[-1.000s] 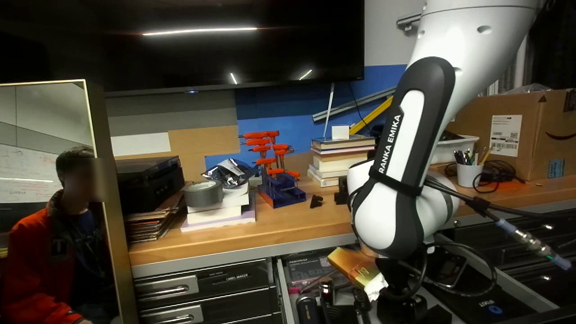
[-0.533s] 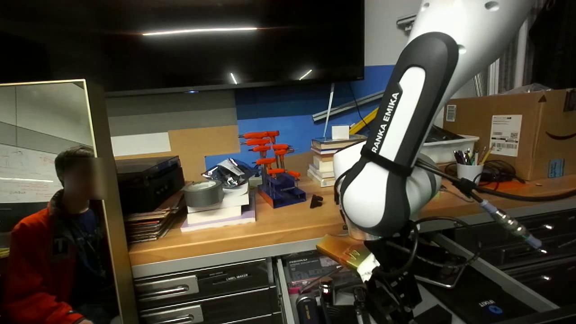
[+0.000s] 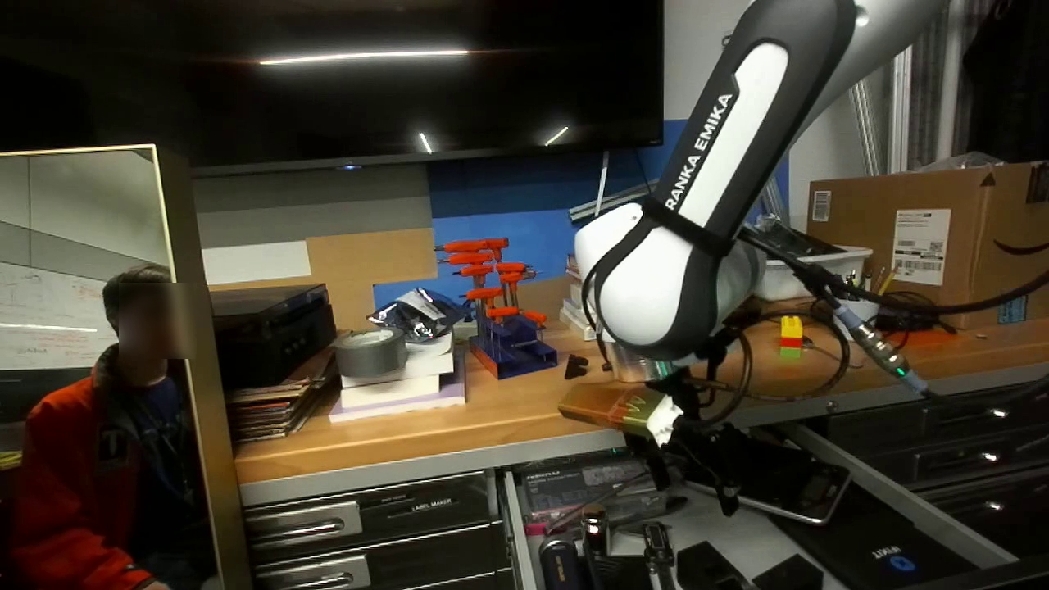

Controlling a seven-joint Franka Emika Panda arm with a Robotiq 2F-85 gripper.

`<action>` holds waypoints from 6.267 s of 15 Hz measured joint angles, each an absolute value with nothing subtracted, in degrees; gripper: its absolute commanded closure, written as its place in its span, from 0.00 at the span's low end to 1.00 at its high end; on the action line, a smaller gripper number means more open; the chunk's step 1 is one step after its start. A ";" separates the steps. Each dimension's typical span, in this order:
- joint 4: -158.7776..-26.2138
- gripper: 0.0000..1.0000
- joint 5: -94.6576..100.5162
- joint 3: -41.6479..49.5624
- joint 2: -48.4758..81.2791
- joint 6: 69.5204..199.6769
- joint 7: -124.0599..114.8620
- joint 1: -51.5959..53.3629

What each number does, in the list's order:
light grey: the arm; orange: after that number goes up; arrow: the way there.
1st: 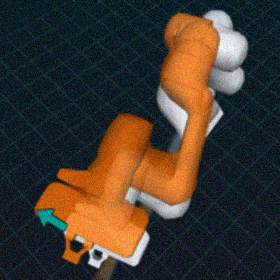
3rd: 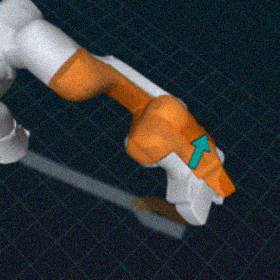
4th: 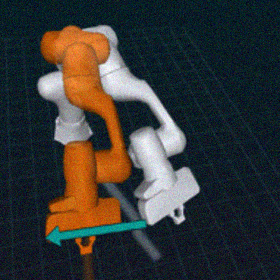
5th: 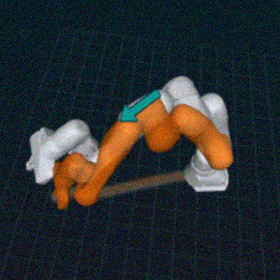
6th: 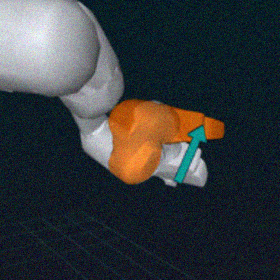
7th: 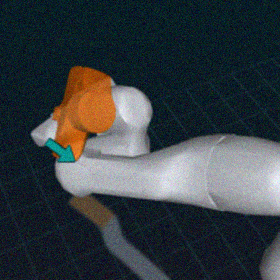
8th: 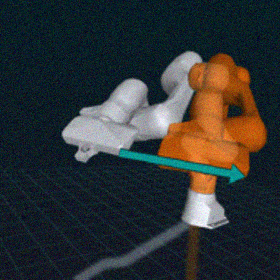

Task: Put the black objects in the drawer and close it

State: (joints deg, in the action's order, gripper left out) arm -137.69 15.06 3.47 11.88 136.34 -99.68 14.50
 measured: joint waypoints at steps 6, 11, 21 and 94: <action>-128.18 0.00 20.16 1.74 7.47 128.46 -85.78 12.00; -120.29 0.00 20.09 1.04 9.13 129.42 -71.35 9.40; -104.29 0.00 6.87 0.79 25.28 135.70 -43.51 6.16; -128.67 0.79 9.34 5.08 10.26 129.54 -43.93 7.17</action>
